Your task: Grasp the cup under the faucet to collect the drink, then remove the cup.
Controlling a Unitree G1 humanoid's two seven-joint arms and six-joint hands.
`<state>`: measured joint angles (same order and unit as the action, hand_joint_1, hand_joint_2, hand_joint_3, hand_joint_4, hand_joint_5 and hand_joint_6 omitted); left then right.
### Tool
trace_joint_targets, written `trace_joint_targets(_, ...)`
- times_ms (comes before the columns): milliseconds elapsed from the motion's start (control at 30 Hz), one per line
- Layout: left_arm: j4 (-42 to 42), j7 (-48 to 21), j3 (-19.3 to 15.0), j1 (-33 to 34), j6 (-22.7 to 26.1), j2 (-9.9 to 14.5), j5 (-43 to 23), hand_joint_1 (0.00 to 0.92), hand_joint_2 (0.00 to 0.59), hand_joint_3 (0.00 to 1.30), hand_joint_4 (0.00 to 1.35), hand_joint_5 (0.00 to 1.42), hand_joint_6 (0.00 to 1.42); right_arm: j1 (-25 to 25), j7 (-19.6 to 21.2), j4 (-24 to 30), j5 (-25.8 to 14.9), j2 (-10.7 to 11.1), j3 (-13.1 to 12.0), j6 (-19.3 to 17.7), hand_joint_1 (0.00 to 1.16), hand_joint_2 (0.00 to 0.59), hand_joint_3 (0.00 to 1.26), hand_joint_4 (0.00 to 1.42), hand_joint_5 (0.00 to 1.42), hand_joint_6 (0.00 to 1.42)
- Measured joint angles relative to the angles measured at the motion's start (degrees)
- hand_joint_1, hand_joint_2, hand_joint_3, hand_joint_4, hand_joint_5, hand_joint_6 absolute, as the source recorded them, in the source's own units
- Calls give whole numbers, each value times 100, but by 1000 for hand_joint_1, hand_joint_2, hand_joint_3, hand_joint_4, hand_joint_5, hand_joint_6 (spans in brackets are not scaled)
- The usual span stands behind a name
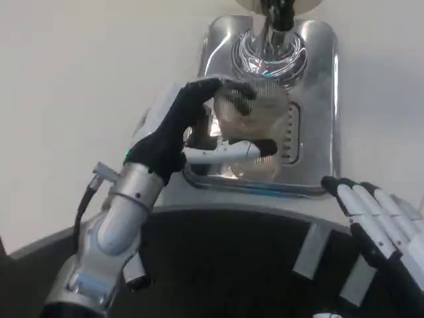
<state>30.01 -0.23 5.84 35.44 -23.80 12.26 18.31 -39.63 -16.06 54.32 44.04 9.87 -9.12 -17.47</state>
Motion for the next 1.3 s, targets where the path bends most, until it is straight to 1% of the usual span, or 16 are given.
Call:
trace_joint_targets(100, 245, 101, 0, 163, -73, -25, 4, 785, 39, 1176, 1140, 1379, 1424, -82, 30, 3, 33, -25, 10, 0, 361, 391, 0, 0, 0, 31)
trace_joint_targets(133, 378, 141, 1, 251, -99, -40, 7, 785, 39, 1177, 1140, 1379, 1424, -119, 39, 3, 43, -29, 9, 0, 376, 383, 0, 0, 0, 31)
trace_joint_targets(333, 824, 206, 12, 517, -246, -94, 5, 784, 40, 1174, 1140, 1379, 1424, -155, 86, 7, 45, -40, -23, 1, 386, 382, 0, 0, 0, 31)
trace_joint_targets(467, 1029, 278, 33, 623, -326, -153, 3, 773, 55, 1141, 1113, 1366, 1424, -178, 86, 14, 70, -82, 23, 20, 390, 384, 0, 0, 0, 32)
trace_joint_targets(567, 1181, 330, 33, 725, -347, -200, 2, 771, 55, 1136, 1111, 1365, 1424, -172, 77, 17, 70, -90, 56, 98, 394, 387, 0, 0, 0, 33)
trace_joint_targets(633, 1330, 406, 33, 816, -381, -215, 2, 771, 56, 1133, 1111, 1365, 1424, -147, 68, 18, 69, -94, 59, 197, 404, 401, 0, 0, 0, 33)
trace_joint_targets(733, 1399, 481, 33, 849, -408, -215, 6, 770, 57, 1125, 1099, 1353, 1424, -125, 64, 21, 68, -84, 59, 251, 407, 393, 0, 0, 0, 44)
trace_joint_targets(933, 1595, 683, 57, 965, -454, -194, 65, 757, 78, 1078, 1085, 1338, 1424, -111, 56, 51, 67, -59, 69, 332, 408, 391, 0, 0, 0, 46)
trace_joint_targets(1033, 1609, 798, 114, 966, -498, -182, 171, 732, 94, 993, 1085, 1303, 1424, -111, 56, 51, 67, -58, 92, 362, 409, 391, 0, 0, 0, 47)
trace_joint_targets(1067, 1610, 842, 134, 966, -509, -182, 221, 710, 98, 911, 1027, 1246, 1424, -111, 55, 51, 68, -57, 100, 370, 410, 392, 0, 0, 0, 47)
trace_joint_targets(1133, 1610, 902, 170, 966, -523, -182, 249, 665, 86, 699, 782, 1093, 1313, -111, 55, 51, 70, -51, 115, 371, 412, 394, 0, 0, 0, 48)
trace_joint_targets(1167, 1613, 912, 176, 966, -532, -182, 252, 636, 80, 597, 694, 1032, 1296, -111, 55, 51, 70, -42, 120, 370, 412, 395, 0, 0, 0, 48)
trace_joint_targets(1200, 1621, 911, 177, 966, -552, -182, 245, 616, 70, 522, 600, 963, 1209, -111, 55, 51, 70, -27, 124, 370, 413, 396, 0, 0, 0, 48)
trace_joint_targets(1233, 1626, 888, 176, 966, -555, -183, 213, 600, 65, 459, 531, 899, 1170, -111, 55, 51, 70, -25, 125, 370, 414, 396, 0, 0, 0, 48)
trace_joint_targets(1300, 1660, 755, 156, 966, -570, -190, 86, 580, 63, 382, 428, 816, 1076, -112, 55, 51, 67, -22, 121, 371, 415, 397, 0, 0, 0, 48)
